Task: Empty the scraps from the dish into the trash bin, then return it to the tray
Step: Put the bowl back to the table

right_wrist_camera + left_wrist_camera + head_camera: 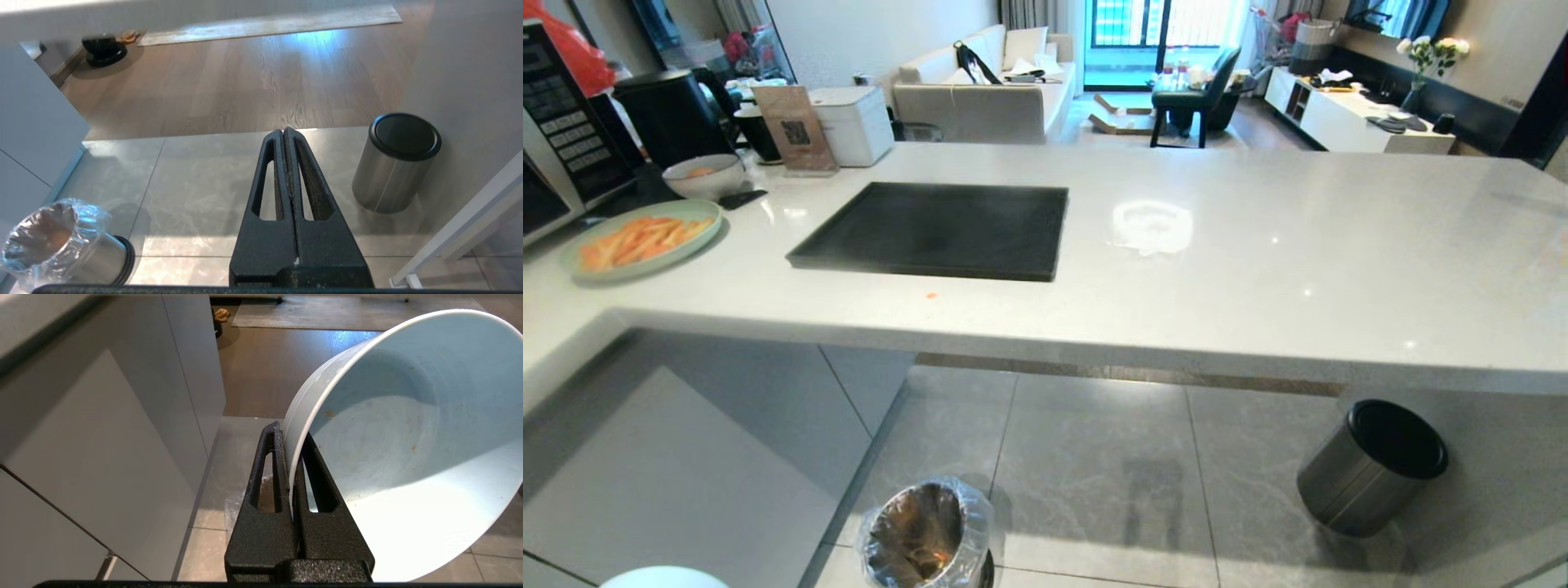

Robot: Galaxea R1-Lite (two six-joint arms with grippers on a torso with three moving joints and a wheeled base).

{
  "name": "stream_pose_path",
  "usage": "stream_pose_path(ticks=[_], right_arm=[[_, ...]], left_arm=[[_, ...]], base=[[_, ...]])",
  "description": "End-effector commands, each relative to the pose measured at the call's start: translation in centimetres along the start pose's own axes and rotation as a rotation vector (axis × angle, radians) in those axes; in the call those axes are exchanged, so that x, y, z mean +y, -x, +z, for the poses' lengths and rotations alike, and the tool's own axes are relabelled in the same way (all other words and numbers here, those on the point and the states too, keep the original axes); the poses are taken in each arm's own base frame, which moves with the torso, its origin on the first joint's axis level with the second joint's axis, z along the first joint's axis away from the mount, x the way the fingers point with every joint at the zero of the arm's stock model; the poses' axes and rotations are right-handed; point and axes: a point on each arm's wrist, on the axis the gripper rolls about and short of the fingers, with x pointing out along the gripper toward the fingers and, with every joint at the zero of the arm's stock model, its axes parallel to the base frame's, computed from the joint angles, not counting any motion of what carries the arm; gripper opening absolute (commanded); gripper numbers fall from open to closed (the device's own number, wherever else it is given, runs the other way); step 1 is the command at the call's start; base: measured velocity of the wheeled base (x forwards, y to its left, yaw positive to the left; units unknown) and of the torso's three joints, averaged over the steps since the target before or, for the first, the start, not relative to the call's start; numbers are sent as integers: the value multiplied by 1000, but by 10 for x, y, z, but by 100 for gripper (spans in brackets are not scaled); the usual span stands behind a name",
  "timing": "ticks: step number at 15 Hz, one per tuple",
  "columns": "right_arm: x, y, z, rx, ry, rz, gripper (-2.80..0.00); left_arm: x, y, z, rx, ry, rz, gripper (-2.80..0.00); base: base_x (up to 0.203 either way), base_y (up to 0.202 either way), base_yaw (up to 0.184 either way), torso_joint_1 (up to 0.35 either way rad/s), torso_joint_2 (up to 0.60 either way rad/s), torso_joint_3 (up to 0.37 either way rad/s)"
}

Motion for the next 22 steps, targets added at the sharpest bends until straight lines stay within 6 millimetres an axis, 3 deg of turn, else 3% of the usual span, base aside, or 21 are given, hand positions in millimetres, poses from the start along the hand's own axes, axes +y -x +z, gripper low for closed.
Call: stream_pose_path(ticks=[1,14,22], right_arm=[[0,0,0,-1,-1,0,-280],[0,0,0,-1,-4,0,-280],[0,0,0,-1,-4,0,-280]], left_arm=[[0,0,0,-1,0,0,-280],[0,0,0,-1,0,0,-280],[0,0,0,-1,0,0,-280]], base=[[0,0,0,122,-498,-370],[0,0,0,193,-562,-371],[0,0,0,158,-378,-225]])
